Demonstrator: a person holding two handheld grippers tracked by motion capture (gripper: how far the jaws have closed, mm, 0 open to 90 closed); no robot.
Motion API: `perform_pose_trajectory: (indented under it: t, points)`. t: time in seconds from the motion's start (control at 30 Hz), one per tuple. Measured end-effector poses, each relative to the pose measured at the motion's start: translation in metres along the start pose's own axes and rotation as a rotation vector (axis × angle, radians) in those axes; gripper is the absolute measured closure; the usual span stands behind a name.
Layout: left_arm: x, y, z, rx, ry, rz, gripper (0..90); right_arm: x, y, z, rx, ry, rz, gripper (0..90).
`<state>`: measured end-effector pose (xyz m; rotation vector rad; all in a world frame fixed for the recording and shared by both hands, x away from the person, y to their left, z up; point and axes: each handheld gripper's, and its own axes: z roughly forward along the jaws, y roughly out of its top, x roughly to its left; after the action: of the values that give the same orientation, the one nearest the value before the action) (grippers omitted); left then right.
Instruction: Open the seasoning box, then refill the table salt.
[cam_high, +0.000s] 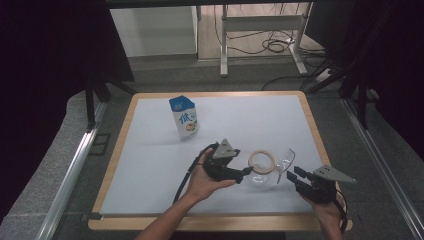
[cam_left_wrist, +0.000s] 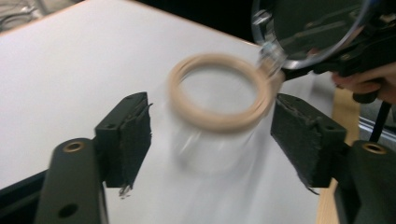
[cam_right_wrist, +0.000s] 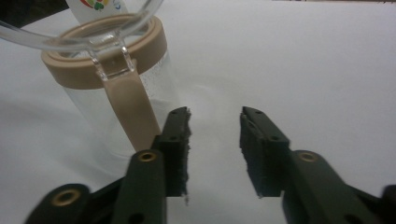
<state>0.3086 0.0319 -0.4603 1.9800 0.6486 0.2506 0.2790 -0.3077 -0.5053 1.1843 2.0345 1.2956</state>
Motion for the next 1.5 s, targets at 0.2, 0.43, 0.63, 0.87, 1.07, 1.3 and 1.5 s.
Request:
perform_pose_trajectory:
  t: [0.2, 0.43, 0.63, 0.87, 1.07, 1.3, 1.5]
  points:
    - [0.02, -0.03, -0.035, -0.03, 0.048, -0.029, 20.5, 0.0, -0.002, 0.003, 0.006, -0.017, 0.008, 46.4]
    - [0.038, -0.056, -0.062, -0.045, 0.088, -0.077, 19.6, 0.002, -0.003, 0.006, 0.003, -0.041, 0.005, 38.1]
    - [0.052, -0.08, -0.069, -0.011, 0.169, -0.065, 14.8, 0.004, -0.005, 0.01, 0.017, -0.043, 0.003, 36.1]
    - [0.067, -0.099, -0.072, 0.029, 0.277, -0.033, 19.2, 0.005, -0.007, 0.007, 0.013, -0.052, 0.007, 35.3]
    - [0.078, -0.101, -0.079, 0.005, 0.299, -0.067, 19.3, 0.002, -0.009, 0.0, 0.003, -0.06, 0.015, 35.4]
    - [0.089, -0.1, -0.082, -0.009, 0.312, -0.104, 18.3, 0.005, -0.01, -0.003, -0.007, -0.071, 0.019, 35.3]
    - [0.102, -0.092, -0.081, -0.049, 0.302, -0.166, 18.4, 0.005, -0.011, -0.004, -0.003, -0.069, 0.022, 35.3]
